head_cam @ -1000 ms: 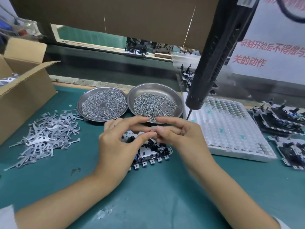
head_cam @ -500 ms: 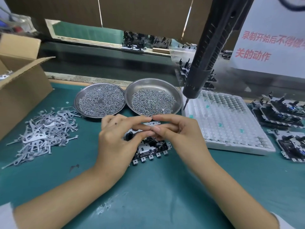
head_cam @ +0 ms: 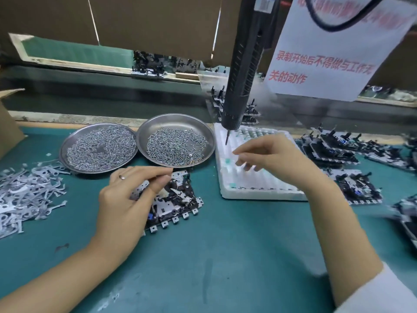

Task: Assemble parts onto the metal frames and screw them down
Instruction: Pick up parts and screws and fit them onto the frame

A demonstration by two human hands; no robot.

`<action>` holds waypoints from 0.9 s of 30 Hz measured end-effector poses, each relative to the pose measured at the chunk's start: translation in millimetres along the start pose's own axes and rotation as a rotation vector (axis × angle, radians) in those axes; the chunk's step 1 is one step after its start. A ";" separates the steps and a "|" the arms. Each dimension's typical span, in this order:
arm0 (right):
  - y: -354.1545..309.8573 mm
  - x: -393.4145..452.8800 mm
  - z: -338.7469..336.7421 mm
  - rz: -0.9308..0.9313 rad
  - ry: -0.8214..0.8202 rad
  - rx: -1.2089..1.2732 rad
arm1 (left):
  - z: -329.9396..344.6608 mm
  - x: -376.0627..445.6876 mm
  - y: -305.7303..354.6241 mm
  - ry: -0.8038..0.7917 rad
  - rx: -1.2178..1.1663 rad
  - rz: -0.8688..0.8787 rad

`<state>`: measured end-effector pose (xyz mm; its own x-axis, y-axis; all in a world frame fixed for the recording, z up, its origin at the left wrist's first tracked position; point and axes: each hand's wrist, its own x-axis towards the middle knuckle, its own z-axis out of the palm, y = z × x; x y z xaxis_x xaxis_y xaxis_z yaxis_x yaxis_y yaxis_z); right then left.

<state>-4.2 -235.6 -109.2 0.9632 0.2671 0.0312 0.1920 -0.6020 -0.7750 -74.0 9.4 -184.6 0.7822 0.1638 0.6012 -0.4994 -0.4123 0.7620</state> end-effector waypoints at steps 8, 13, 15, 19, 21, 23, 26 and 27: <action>83.8 28.1 -70.9 0.227 0.372 -0.609 | 1.9 3.2 -5.8 0.037 -0.101 -0.221; 84.0 40.9 -76.4 0.209 0.226 -0.783 | 0.0 3.9 -5.7 0.017 -0.095 -0.221; 82.6 45.3 -75.5 0.213 0.189 -0.881 | -0.1 4.0 -4.8 0.014 -0.092 -0.225; 83.4 51.8 -71.8 0.173 0.182 -1.042 | 0.0 4.4 -4.7 0.013 -0.096 -0.248; 83.8 51.4 -72.1 0.147 0.179 -1.081 | 0.5 4.3 -3.6 0.011 -0.109 -0.252; 82.9 48.7 -73.3 0.129 0.192 -1.076 | 1.0 3.7 -2.2 0.011 -0.126 -0.261; 73.3 41.6 -75.5 0.092 0.319 -0.951 | 1.4 3.7 -2.8 0.009 -0.115 -0.282; 65.8 37.4 -76.7 0.093 0.339 -0.870 | 1.3 3.8 -3.2 0.008 -0.111 -0.284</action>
<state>58.8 -323.0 -110.6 0.9588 0.0387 0.2814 0.0530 -0.9977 -0.0433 -69.0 10.1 -185.0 0.8937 0.2654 0.3616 -0.2989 -0.2487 0.9213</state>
